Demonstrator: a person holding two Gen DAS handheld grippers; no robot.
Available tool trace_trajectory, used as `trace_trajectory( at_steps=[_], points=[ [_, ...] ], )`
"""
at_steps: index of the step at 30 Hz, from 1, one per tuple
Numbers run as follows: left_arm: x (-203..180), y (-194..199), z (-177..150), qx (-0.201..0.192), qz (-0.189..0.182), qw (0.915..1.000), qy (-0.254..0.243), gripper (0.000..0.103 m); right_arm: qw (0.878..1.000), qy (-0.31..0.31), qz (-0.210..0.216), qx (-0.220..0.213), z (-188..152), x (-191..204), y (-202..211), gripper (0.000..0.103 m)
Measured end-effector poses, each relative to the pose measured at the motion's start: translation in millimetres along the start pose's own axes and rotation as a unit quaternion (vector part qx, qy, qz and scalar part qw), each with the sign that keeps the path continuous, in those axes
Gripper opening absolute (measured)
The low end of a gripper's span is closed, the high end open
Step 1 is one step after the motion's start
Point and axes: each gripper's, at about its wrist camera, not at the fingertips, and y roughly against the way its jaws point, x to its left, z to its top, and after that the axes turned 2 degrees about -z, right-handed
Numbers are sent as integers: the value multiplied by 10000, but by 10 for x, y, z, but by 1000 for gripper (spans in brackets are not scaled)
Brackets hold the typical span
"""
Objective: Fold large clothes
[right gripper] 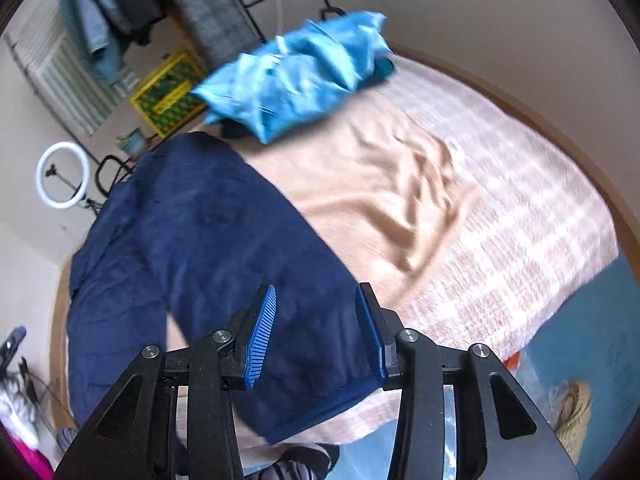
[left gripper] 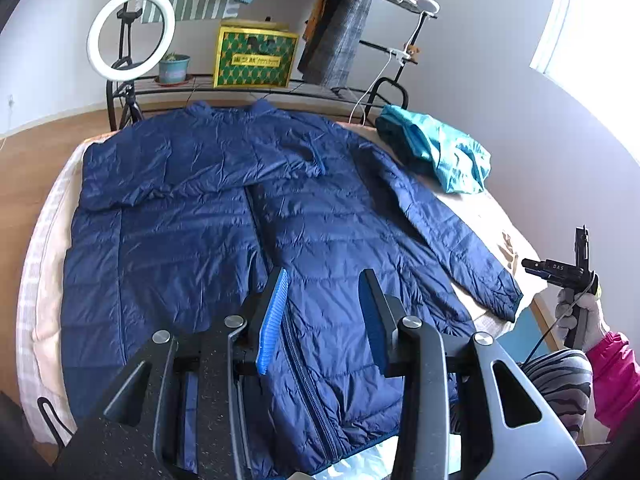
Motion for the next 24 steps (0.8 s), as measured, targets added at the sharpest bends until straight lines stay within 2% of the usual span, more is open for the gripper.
trace_trajectory(
  at_steps=[7, 14, 15, 17, 20, 24],
  points=[
    [42, 21, -15, 82, 132, 9999, -53, 37, 9992, -166, -201, 303, -174, -172, -222, 40],
    [75, -38, -30, 114, 148, 9998, -17, 37, 9989, 85, -183, 415, -349, -119, -181, 39],
    [77, -48, -35, 112, 152, 9998, -15, 37, 9989, 119, -156, 427, -356, -117, -183, 37],
    [76, -60, -51, 98, 166, 9998, -13, 37, 9984, 248, -179, 472, -379, -73, -183, 11],
    [72, -67, -60, 104, 126, 9999, -36, 37, 9990, 197, -139, 377, -387, -75, -128, 5],
    [99, -45, -62, 66, 153, 9998, -61, 37, 9998, -5, 46, 176, -309, -12, 15, 4]
  ],
)
